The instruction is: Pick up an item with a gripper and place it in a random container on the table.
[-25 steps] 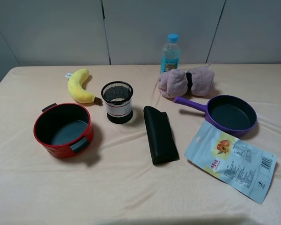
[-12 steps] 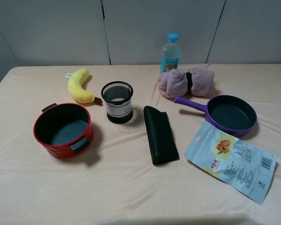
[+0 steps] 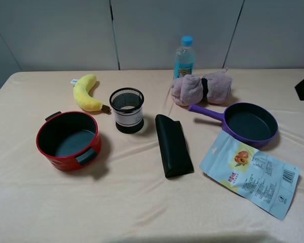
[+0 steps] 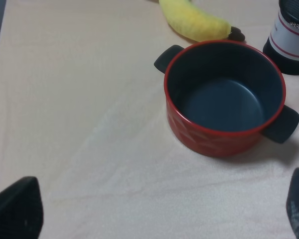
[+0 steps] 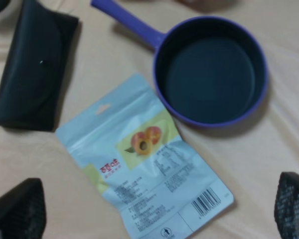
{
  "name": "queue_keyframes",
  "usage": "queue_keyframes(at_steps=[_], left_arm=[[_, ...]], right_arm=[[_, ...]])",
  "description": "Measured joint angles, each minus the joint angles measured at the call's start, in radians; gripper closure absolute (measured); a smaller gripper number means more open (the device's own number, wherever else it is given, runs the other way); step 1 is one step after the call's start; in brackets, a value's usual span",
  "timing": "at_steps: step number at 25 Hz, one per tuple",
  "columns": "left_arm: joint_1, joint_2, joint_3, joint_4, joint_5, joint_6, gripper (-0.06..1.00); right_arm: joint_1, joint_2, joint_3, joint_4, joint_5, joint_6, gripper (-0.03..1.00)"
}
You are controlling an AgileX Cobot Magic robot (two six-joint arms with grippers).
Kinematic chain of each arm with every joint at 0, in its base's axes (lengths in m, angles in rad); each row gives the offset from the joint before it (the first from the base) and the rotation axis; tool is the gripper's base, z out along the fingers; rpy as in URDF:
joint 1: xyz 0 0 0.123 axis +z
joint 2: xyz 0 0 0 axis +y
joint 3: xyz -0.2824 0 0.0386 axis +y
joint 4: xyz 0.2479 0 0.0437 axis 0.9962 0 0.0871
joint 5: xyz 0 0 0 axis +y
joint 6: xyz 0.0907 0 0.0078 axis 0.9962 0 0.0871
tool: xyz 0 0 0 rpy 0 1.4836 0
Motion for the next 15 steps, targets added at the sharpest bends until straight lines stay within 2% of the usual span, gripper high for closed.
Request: queue_keyframes(at_steps=[10,15], left_arm=[[0.0,0.0,0.0,0.0,0.0,0.0,-0.05],[0.0,0.0,0.0,0.0,0.0,0.0,-0.05]], right_arm=[[0.324,0.309,-0.175,-0.103,0.0,0.281,0.27],[0.418,0.458,-0.25,-0.133,-0.001,0.378,0.27]])
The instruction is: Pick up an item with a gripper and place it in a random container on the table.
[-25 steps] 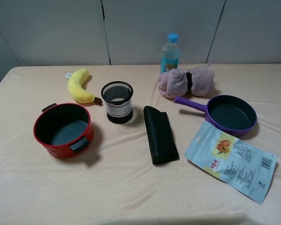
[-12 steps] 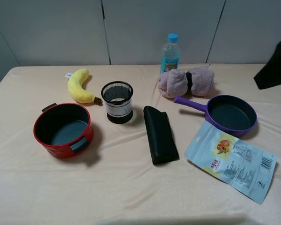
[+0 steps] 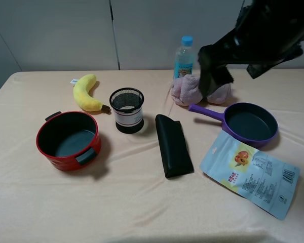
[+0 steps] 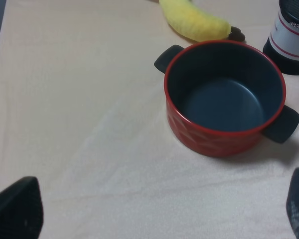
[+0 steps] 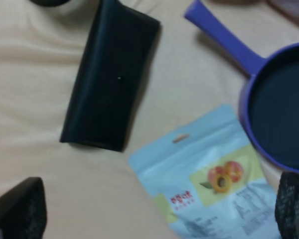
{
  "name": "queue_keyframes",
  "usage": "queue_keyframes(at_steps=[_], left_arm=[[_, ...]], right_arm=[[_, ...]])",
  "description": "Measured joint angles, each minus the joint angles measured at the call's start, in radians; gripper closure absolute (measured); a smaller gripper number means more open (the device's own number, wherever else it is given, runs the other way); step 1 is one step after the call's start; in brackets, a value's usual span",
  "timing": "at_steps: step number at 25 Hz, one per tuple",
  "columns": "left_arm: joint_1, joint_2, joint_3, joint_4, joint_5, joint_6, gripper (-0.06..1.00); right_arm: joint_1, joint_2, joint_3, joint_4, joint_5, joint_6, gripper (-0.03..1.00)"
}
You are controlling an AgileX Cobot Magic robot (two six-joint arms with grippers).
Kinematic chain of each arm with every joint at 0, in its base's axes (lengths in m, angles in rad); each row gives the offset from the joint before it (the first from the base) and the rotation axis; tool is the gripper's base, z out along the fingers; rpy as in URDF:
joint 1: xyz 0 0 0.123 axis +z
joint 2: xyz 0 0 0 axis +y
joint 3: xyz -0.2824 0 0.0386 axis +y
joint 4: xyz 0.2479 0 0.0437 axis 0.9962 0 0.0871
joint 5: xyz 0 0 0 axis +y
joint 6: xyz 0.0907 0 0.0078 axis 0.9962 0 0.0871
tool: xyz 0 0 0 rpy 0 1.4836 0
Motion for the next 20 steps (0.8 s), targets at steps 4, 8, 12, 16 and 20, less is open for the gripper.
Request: queue_keyframes(at_steps=[4,8,12,16,20], left_arm=[[0.0,0.0,0.0,0.0,0.0,0.0,-0.05],[0.0,0.0,0.0,0.0,0.0,0.0,-0.05],[0.0,0.0,0.0,0.0,0.0,0.0,-0.05],[0.0,0.0,0.0,0.0,0.0,0.0,-0.05],[0.0,0.0,0.0,0.0,0.0,0.0,-0.05]], right_arm=[[0.042,0.086,-0.051,0.0,-0.007,0.048,0.27],[0.06,0.151,-0.072,0.01,-0.045,0.097,0.27],[0.06,0.208,-0.074,0.041,-0.089,0.13,0.27],[0.06,0.26,-0.074,0.057,-0.133,0.15,0.27],[0.06,0.318,-0.074,0.07,-0.179,0.156,0.27]])
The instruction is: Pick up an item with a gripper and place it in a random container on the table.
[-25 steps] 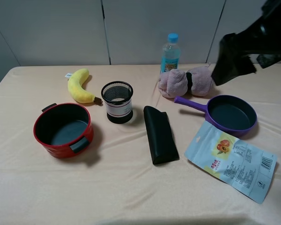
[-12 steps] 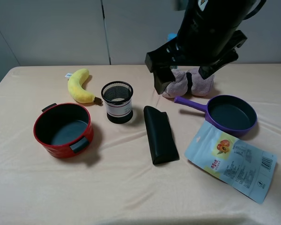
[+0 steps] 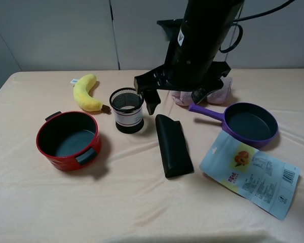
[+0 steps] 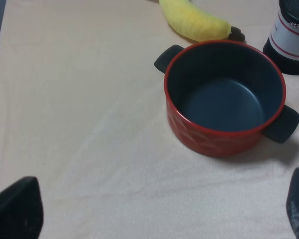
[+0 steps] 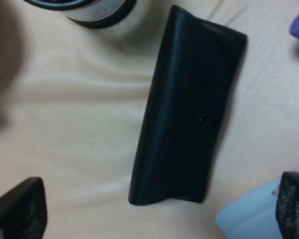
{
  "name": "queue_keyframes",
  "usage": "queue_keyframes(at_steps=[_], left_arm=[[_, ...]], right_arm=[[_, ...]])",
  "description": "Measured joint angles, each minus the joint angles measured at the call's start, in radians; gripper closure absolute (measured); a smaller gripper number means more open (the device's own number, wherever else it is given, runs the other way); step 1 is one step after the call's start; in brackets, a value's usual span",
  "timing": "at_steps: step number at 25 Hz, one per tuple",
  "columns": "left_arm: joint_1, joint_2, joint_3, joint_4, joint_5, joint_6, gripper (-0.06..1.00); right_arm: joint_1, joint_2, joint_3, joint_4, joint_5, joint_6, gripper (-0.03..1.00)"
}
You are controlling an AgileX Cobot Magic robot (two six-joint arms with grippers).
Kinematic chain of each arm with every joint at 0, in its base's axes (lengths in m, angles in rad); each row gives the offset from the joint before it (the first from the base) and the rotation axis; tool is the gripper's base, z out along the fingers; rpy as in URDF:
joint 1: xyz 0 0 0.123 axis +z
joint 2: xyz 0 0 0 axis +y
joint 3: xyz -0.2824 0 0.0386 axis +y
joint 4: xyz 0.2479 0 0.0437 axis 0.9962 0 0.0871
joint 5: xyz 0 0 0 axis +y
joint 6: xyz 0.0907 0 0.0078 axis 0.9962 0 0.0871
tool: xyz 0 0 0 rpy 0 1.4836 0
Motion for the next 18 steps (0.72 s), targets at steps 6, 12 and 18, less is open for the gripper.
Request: queue_keyframes(at_steps=[6,12,18], left_arm=[[0.0,0.0,0.0,0.0,0.0,0.0,-0.05],[0.0,0.0,0.0,0.0,0.0,0.0,-0.05],[0.0,0.0,0.0,0.0,0.0,0.0,-0.05]], right_arm=[[0.0,0.093,0.0,0.028,-0.059,0.004,0.27],[0.0,0.177,0.0,0.035,-0.1,0.023,0.27],[0.0,0.242,0.0,0.016,-0.125,0.04,0.27]])
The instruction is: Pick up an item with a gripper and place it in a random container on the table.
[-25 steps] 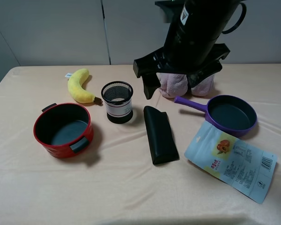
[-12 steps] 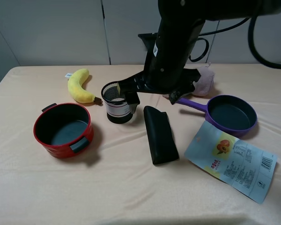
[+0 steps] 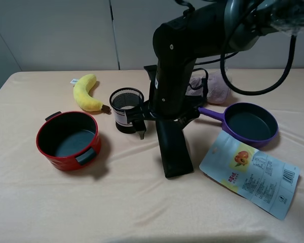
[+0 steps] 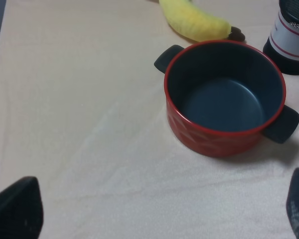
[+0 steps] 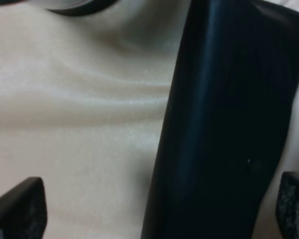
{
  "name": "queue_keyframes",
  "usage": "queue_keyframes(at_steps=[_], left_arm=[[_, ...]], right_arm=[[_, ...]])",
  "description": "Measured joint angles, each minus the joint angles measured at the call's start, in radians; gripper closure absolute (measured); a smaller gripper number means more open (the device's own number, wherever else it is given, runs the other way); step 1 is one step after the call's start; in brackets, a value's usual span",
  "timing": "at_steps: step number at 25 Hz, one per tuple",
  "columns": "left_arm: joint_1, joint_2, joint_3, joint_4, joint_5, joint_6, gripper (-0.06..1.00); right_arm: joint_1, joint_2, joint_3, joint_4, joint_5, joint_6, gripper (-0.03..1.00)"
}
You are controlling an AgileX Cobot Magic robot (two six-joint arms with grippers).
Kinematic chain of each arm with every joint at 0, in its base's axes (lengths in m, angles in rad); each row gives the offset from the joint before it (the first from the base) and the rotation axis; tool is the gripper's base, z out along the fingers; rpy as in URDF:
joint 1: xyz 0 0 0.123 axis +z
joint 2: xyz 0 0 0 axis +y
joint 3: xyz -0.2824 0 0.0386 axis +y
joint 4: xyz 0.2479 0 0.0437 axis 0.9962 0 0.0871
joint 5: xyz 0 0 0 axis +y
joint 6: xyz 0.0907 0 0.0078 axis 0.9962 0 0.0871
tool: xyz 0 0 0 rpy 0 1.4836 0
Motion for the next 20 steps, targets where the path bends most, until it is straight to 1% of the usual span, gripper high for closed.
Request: queue_keyframes(at_steps=[14,20], left_arm=[[0.0,0.0,0.0,0.0,0.0,0.0,-0.05],[0.0,0.0,0.0,0.0,0.0,0.0,-0.05]], right_arm=[[0.0,0.085,-0.001,-0.126,-0.016,0.071,0.27],[0.0,0.118,-0.001,-0.147,-0.021,0.077,0.27]])
